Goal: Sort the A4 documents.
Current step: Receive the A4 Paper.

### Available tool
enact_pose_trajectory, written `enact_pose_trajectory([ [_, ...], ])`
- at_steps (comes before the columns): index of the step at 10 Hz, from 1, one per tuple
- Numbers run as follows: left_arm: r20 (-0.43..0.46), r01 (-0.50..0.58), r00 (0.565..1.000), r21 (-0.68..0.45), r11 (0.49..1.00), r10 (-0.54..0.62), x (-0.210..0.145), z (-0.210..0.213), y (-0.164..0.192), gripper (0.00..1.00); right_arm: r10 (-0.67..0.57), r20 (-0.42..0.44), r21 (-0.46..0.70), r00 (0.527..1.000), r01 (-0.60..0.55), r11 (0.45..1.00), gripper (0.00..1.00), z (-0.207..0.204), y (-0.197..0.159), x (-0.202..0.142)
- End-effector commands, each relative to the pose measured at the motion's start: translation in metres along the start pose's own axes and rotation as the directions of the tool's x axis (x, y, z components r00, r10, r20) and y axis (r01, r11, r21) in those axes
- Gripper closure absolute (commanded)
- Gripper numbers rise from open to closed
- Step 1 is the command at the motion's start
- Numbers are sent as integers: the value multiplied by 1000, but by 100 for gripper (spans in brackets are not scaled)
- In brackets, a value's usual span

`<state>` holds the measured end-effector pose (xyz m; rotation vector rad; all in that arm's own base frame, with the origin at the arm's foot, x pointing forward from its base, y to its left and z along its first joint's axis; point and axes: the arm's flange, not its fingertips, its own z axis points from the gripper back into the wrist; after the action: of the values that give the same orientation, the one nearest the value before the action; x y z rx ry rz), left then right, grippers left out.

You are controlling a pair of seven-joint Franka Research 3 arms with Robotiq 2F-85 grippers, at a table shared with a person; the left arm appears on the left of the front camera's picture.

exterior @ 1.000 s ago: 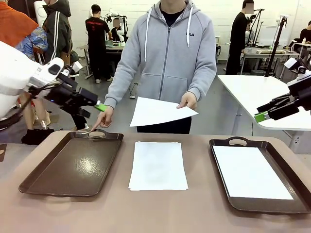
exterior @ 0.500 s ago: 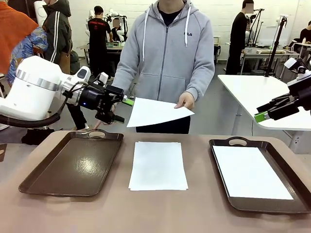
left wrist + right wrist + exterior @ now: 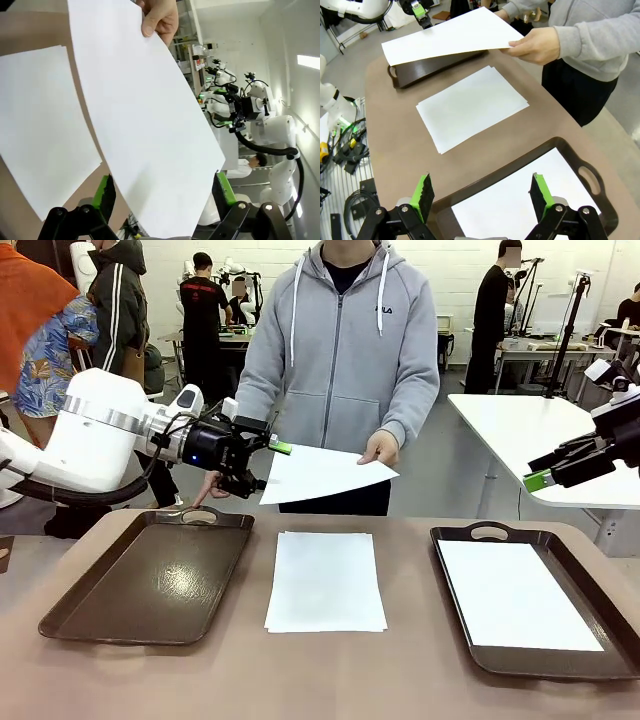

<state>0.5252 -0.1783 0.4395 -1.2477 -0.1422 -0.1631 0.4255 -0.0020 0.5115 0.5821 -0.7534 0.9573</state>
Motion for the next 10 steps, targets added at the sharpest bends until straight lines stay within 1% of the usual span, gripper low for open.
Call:
enact_pose_trajectory([
  [1, 22, -55, 998, -51, 997, 56, 4, -5, 6, 0, 2, 1, 1, 1000, -2, 1000, 0, 0, 0, 0],
  [2, 24, -92, 995, -63, 994, 94, 5, -8, 11, 0, 2, 1, 1, 1000, -2, 1000, 0, 0, 0, 0],
  [4, -4, -150, 989, -90, 985, 150, 6, -17, 21, 0, 2, 1, 1, 1000, -2, 1000, 0, 0, 0, 0],
  [7, -30, -158, 987, -123, 980, 155, 3, -26, 24, 0, 2, 1, 1, 1000, -2, 1000, 0, 0, 0, 0],
  [8, -23, -169, 986, -133, 977, 167, 3, -27, 25, 0, 2, 1, 1, 1000, -2, 1000, 0, 0, 0, 0],
  [9, 6, -155, 988, -104, 982, 157, 1, -26, 25, 0, 2, 1, 1, 1000, -2, 1000, 0, 0, 0, 0],
  [10, 19, -142, 989, -99, 985, 144, 0, -23, 23, 20, 2, 1, 1, 1000, -2, 1000, 0, 0, 0, 0],
])
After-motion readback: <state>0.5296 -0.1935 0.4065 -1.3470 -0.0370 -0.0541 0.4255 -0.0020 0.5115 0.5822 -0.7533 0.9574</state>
